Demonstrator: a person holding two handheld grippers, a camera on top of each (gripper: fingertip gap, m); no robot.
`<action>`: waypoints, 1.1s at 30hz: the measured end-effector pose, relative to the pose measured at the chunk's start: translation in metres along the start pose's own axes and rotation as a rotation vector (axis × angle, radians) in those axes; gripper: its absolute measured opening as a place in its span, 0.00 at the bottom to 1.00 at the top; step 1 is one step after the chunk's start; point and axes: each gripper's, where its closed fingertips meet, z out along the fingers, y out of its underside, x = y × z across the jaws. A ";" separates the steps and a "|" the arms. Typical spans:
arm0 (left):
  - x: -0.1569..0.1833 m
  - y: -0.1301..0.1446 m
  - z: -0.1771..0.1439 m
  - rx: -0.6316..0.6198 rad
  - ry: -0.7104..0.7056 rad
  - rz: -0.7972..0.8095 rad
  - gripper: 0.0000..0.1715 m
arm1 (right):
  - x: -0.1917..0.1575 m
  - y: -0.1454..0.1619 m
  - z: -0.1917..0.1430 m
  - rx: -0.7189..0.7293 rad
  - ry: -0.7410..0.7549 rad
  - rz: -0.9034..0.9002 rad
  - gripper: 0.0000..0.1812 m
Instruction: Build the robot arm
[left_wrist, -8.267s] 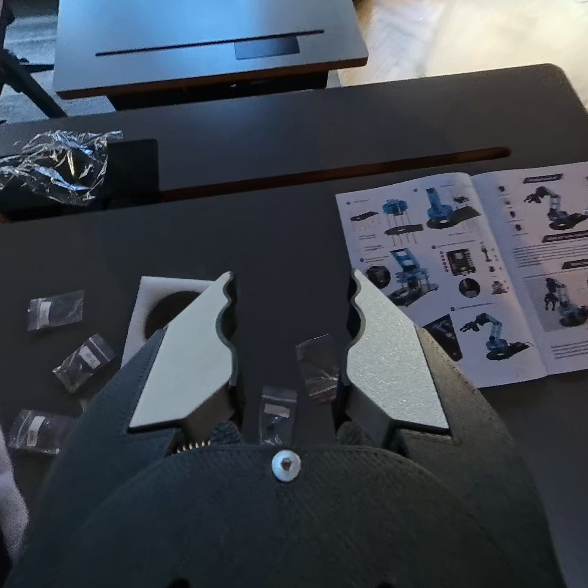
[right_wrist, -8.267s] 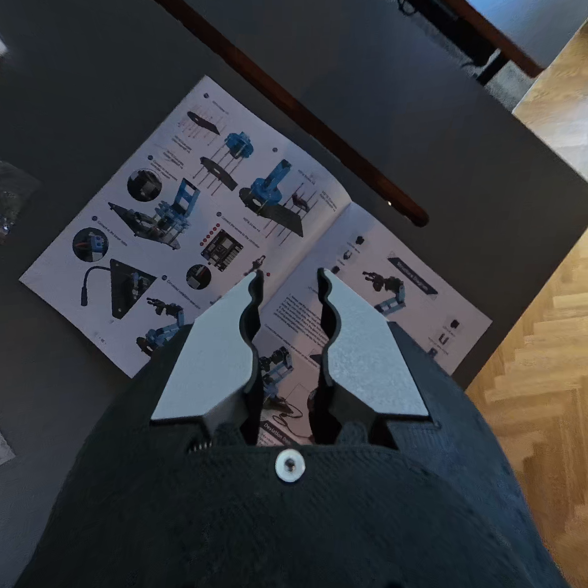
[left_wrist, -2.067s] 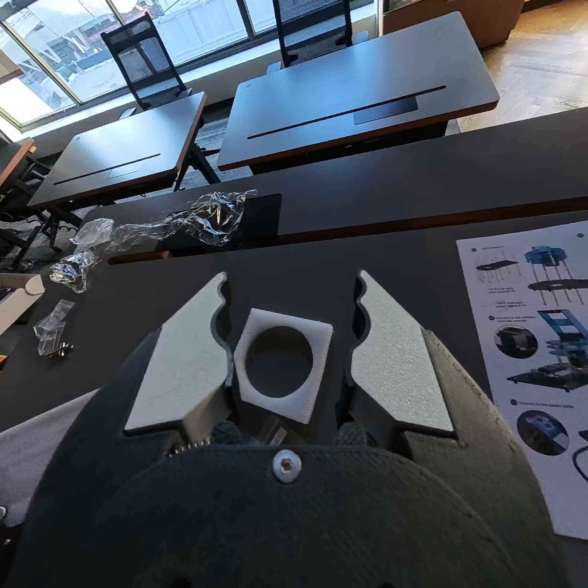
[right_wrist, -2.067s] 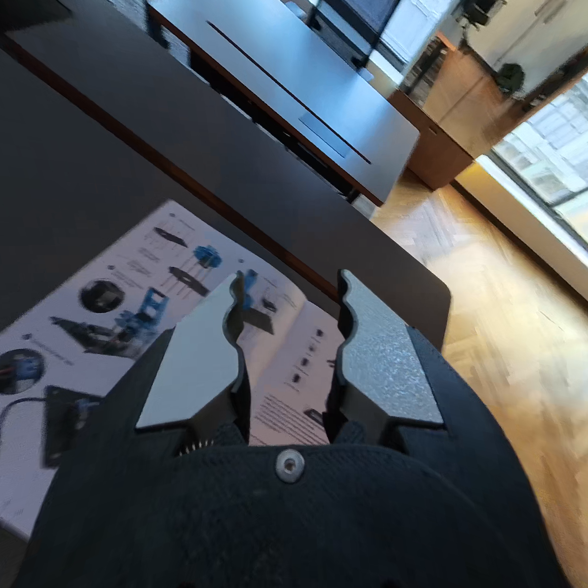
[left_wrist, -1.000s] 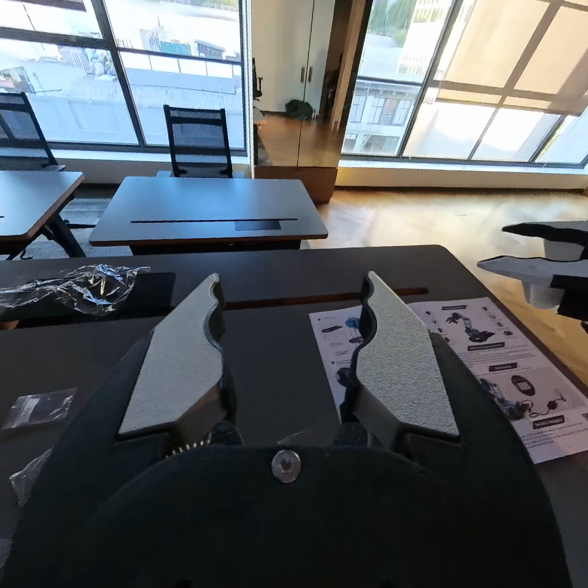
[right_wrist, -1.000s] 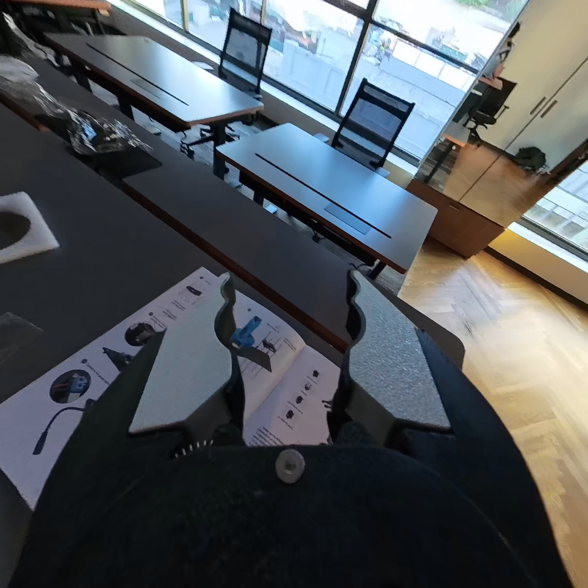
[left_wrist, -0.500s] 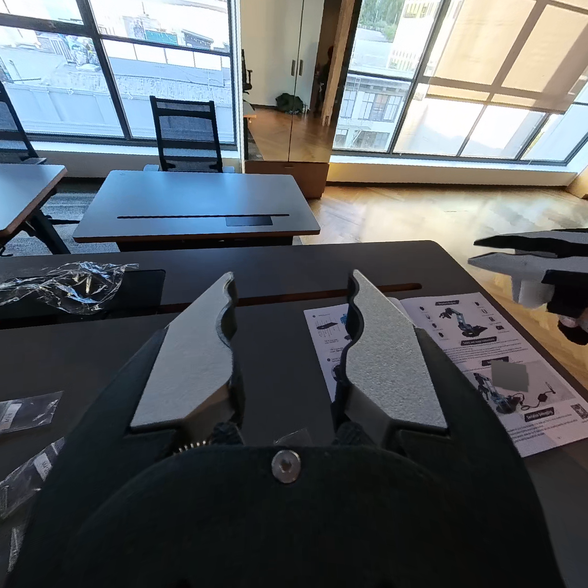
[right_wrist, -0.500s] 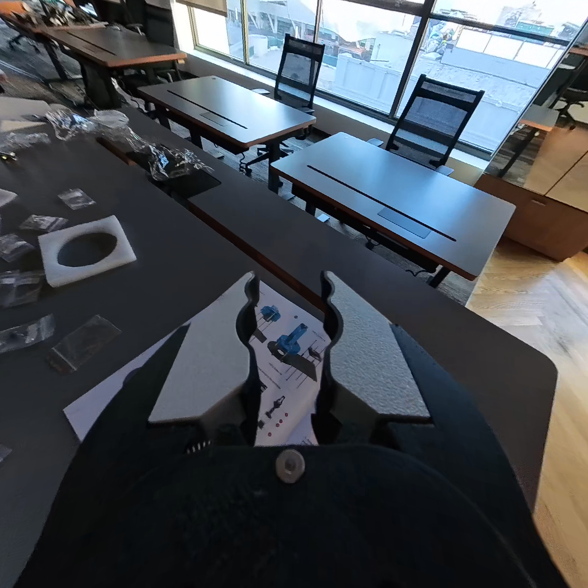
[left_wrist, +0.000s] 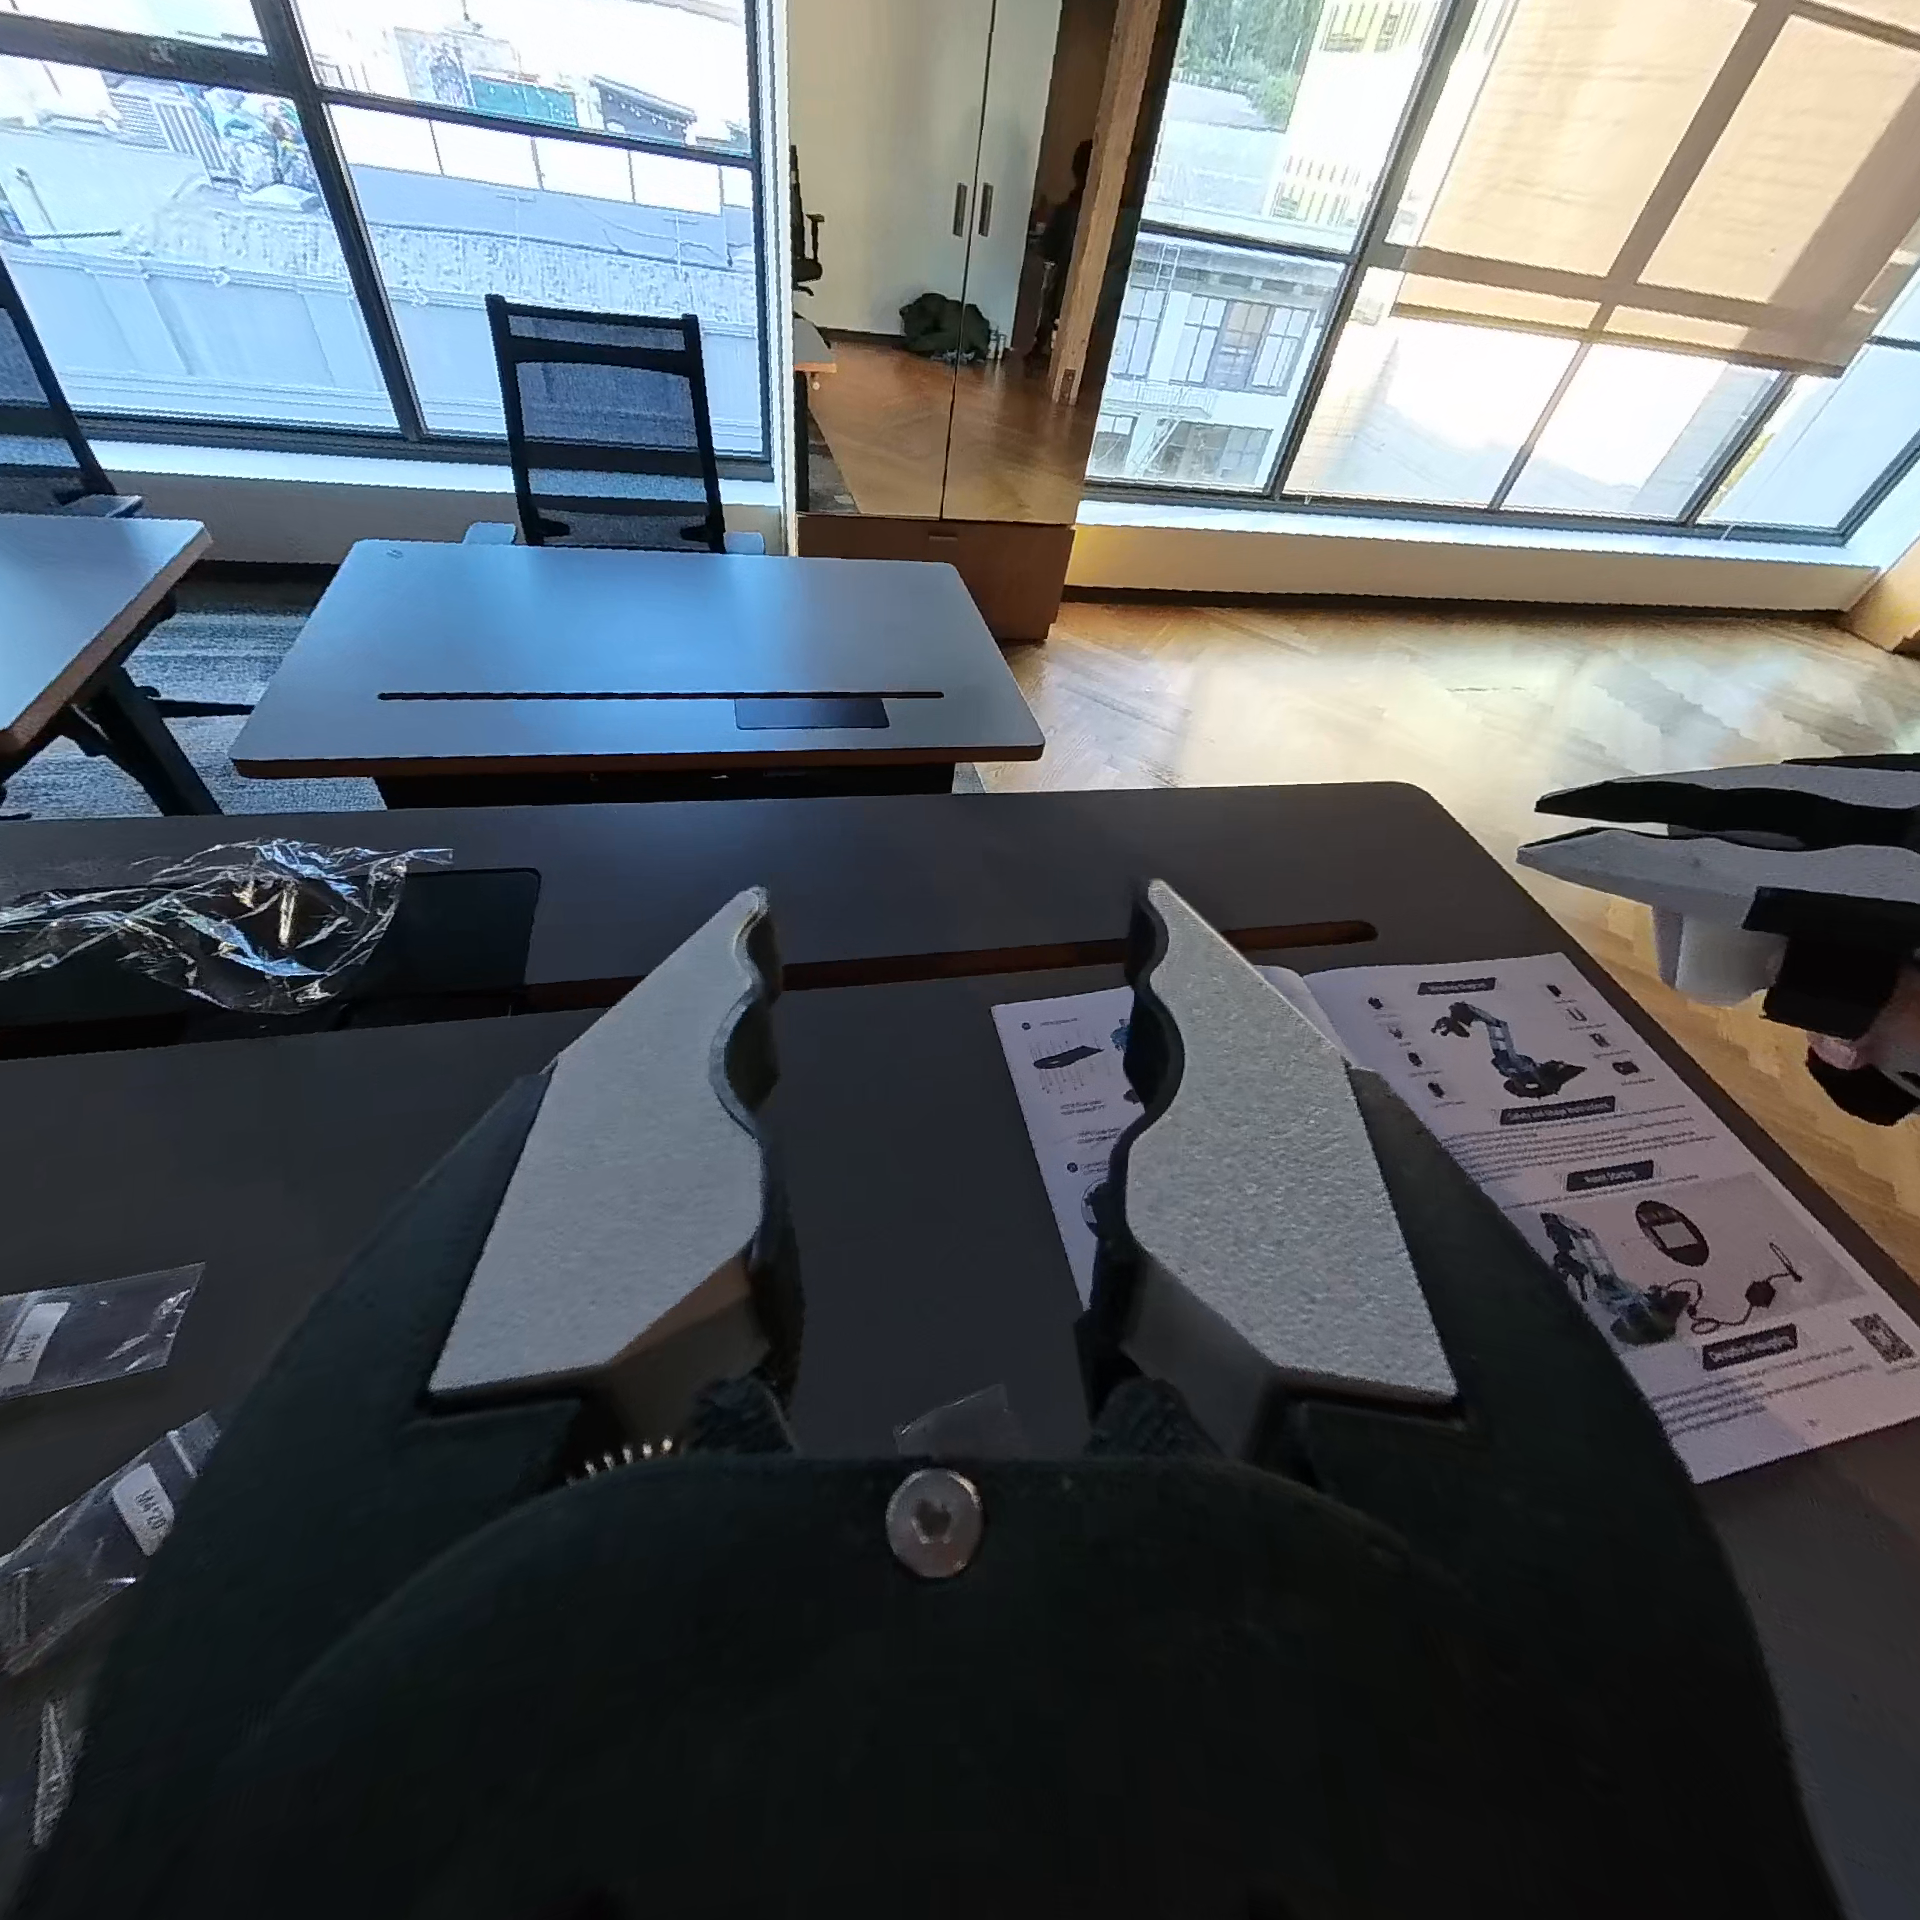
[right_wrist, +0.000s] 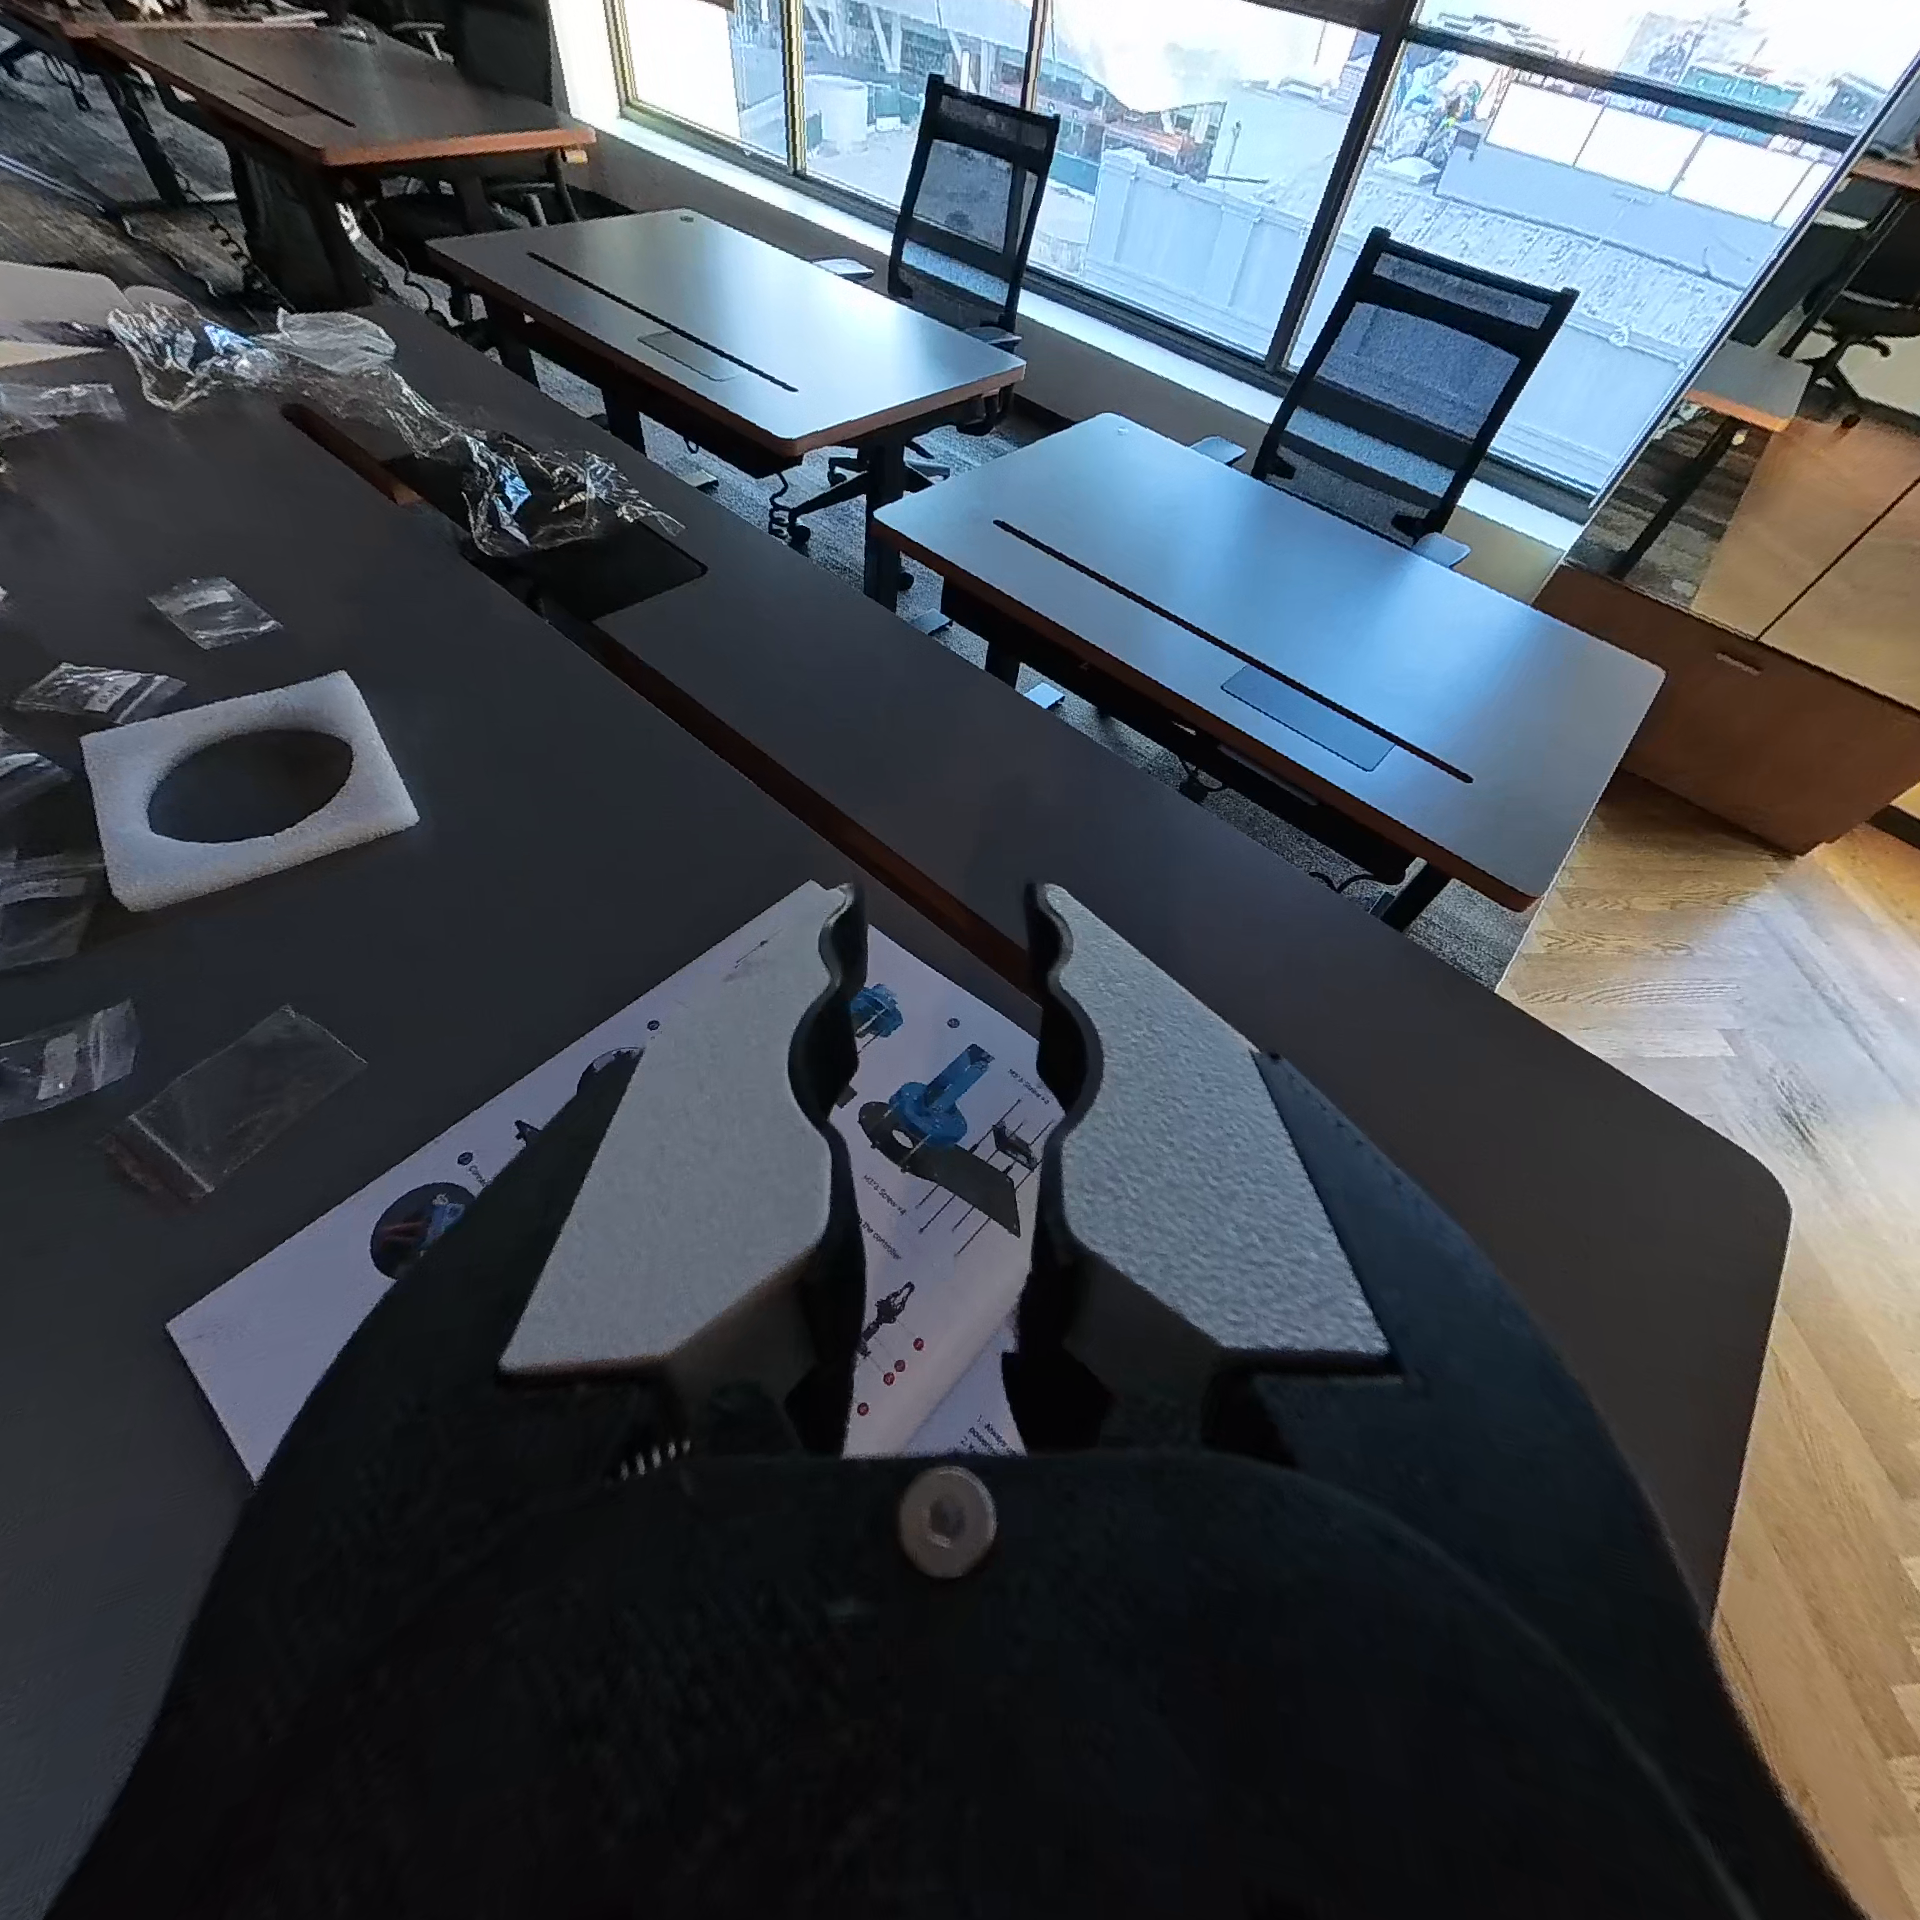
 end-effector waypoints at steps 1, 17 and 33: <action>0.000 -0.001 -0.001 0.003 0.001 -0.002 0.38 | 0.000 0.000 0.000 0.002 0.000 0.000 0.16; -0.001 -0.004 -0.004 0.017 0.001 -0.002 0.37 | 0.001 -0.003 -0.001 0.022 0.000 0.016 0.15; -0.003 -0.006 -0.007 0.023 -0.005 -0.006 0.36 | -0.003 -0.003 0.000 0.023 -0.028 0.067 0.14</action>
